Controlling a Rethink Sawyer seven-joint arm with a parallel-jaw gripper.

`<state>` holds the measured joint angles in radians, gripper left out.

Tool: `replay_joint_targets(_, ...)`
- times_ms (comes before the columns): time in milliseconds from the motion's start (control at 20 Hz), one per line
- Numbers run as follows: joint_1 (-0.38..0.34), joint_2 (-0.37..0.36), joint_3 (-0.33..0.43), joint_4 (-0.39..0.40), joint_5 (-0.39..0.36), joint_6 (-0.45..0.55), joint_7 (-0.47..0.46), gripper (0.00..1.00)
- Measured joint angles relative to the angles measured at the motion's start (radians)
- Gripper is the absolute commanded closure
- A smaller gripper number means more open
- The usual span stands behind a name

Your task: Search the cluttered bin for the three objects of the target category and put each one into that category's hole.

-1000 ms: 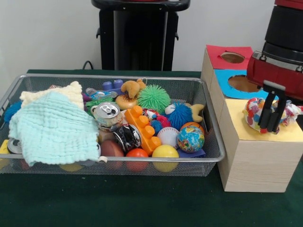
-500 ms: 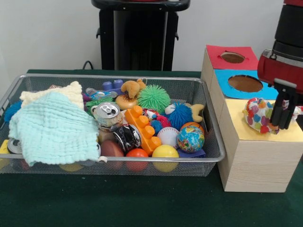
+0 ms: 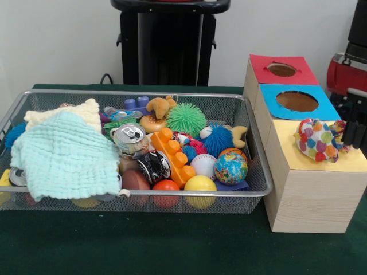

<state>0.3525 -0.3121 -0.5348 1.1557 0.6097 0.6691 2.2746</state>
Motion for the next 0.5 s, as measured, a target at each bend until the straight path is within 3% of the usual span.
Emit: replay_joint_targets(500,0.005,-0.011,-0.017,0.001,0.0,0.012,0.0,1.0)
